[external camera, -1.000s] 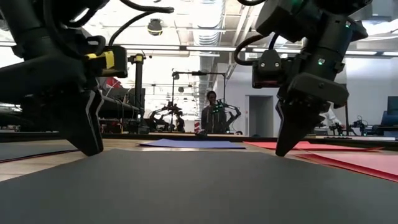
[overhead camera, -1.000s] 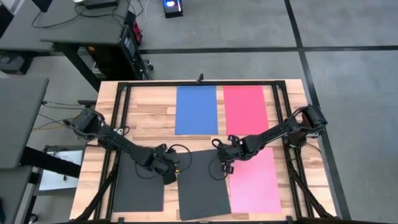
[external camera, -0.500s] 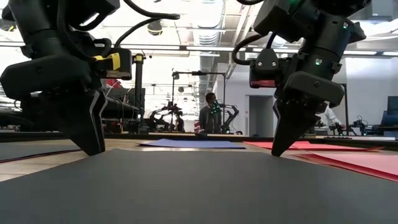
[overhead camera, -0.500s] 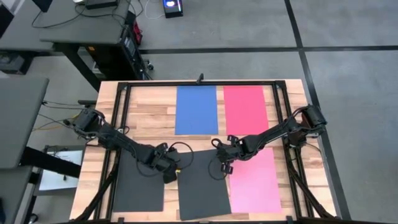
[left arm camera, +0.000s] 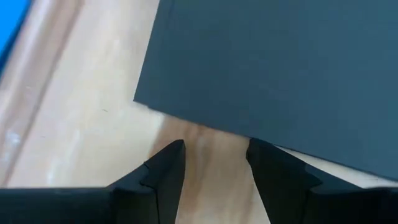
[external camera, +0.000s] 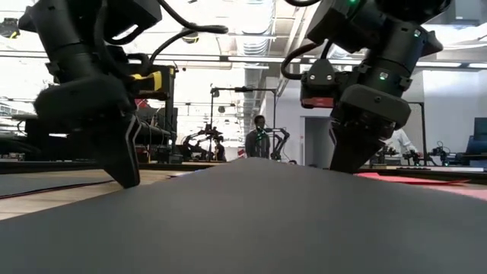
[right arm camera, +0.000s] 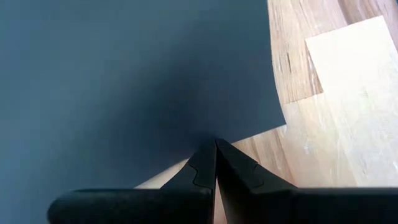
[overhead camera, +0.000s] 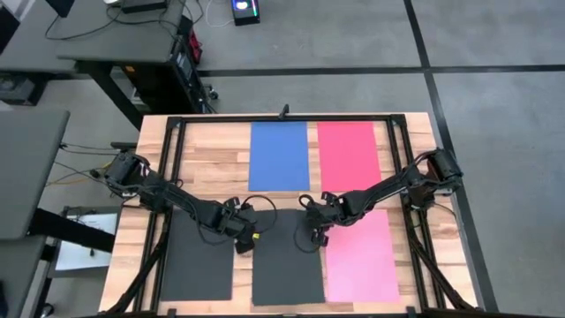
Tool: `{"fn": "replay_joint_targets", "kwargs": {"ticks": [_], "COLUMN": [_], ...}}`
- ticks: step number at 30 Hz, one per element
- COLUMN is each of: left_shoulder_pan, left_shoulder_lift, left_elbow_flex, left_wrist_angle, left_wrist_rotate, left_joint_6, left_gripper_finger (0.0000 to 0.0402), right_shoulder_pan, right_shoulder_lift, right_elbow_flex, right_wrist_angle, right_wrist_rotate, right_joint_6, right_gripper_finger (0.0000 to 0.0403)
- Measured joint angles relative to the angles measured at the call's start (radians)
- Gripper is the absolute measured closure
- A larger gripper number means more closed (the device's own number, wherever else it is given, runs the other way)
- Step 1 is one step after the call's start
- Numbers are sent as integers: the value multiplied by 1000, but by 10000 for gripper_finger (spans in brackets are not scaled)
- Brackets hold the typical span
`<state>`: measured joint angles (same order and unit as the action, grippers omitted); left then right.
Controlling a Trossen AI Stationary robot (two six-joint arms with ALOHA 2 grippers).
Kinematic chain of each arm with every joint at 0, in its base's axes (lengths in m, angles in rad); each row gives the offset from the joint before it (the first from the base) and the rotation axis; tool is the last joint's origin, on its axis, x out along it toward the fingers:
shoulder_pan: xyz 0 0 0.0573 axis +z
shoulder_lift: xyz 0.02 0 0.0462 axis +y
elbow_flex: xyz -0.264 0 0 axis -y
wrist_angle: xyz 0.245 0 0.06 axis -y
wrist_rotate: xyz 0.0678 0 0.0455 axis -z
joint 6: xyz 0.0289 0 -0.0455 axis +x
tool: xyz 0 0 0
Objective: Organize paper
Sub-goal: Adjust the black papers
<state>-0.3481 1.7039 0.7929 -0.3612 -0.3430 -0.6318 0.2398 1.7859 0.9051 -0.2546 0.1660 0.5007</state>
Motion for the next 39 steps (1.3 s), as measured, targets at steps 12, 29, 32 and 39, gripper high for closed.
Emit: {"fn": "replay_joint_targets", "kwargs": {"ticks": [12,29,32,39], "left_shoulder_pan": [24,-14,-14,-17], "left_shoulder_lift": [1,1,1,-33], "left_elbow_flex": [0,0,0,-1], "left_wrist_angle": [-38,-57,-61,-129], "left_wrist_rotate": [-33,-29,-27,-2], "left_joint_6": [-7,-73,-74,-94], "left_gripper_finger": [240,240,240,240], "right_shoulder_pan": [-27,-74,-66,-58], "right_shoulder_lift": [0,0,0,0], "right_elbow_flex": [2,2,1,1], "right_wrist_angle": [-17,-29,-29,-39], "right_wrist_rotate": [-4,12,23,29], "right_joint_6": [26,22,22,28], "right_gripper_finger": [403,403,403,403]}}
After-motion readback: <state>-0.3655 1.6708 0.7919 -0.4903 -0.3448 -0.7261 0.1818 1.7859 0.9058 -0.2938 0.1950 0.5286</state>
